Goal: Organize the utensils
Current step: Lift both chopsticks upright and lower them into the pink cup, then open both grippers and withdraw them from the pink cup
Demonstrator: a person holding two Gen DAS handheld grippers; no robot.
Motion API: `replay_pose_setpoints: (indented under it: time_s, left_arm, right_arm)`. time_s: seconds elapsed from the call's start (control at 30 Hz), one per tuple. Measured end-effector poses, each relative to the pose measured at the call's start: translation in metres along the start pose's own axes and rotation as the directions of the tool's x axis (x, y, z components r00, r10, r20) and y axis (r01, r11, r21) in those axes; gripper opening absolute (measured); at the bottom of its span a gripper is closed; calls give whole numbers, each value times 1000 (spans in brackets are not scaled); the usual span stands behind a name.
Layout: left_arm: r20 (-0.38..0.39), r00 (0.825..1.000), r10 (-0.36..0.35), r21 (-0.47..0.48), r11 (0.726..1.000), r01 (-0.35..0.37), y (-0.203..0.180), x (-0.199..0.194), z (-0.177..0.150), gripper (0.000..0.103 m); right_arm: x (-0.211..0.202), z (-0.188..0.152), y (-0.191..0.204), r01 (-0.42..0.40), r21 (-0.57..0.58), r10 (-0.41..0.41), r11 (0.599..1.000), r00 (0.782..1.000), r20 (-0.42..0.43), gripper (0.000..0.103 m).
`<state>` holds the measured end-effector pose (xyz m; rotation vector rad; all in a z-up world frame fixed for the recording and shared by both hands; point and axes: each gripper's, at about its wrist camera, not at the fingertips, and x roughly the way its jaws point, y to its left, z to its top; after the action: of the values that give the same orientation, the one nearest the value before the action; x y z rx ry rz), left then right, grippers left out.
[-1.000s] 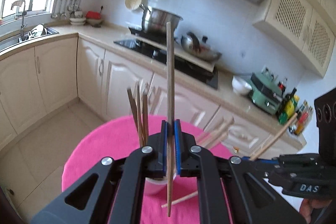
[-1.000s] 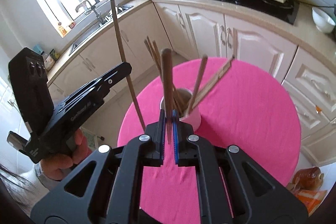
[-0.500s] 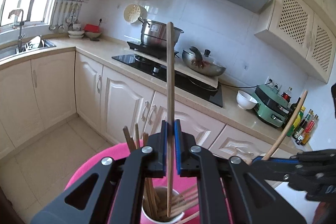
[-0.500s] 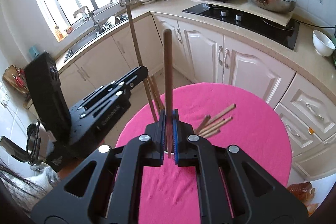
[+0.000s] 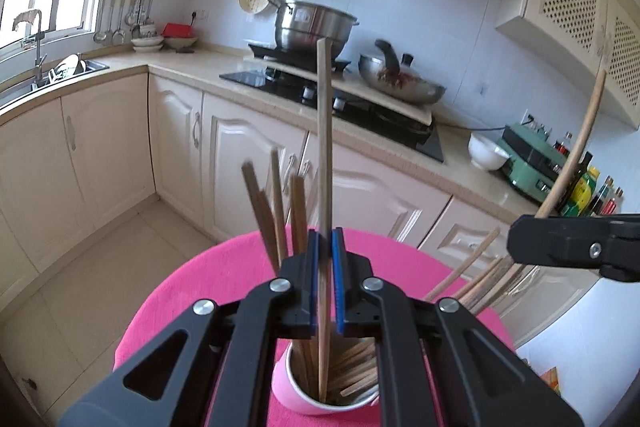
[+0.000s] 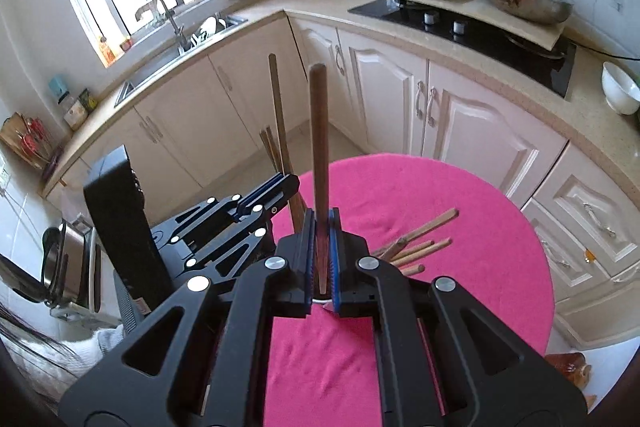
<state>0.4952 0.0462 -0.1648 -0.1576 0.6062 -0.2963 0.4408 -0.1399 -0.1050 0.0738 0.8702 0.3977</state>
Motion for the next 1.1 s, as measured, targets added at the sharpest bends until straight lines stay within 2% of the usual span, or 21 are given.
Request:
replay_pose_setpoints:
  time_s: [0.37, 0.63, 0.83, 0.9, 1.03, 1.07, 1.1]
  left_arm:
    - [-91, 996, 11, 22, 1000, -9, -1, 2, -32, 7]
    - [-126, 992, 5, -10, 1000, -6, 8, -9, -42, 7]
    - [-172, 985, 32, -44, 998, -40, 19, -22, -46, 8]
    - [-188, 981, 41, -49, 997, -51, 20, -27, -47, 25]
    - [-188, 981, 45, -41, 998, -53, 20, -43, -46, 27]
    - [-191, 980, 47, -37, 998, -55, 19, -45, -45, 31]
    - [-194, 980, 48, -34, 998, -55, 19, -49, -45, 32]
  right_arm:
    - [28, -22, -1, 12, 1, -12, 1000, 999, -49, 7]
    - [49, -38, 0, 30, 12, -30, 999, 997, -73, 7]
    - [62, -51, 1, 63, 14, -61, 998, 995, -78, 7]
    - [60, -54, 2, 76, 25, -74, 997, 995, -66, 7]
    - [53, -58, 6, 88, 38, -86, 995, 995, -56, 9]
    - [49, -59, 10, 94, 35, -92, 995, 995, -49, 12]
    - [46, -59, 11, 97, 34, -95, 995, 995, -42, 25]
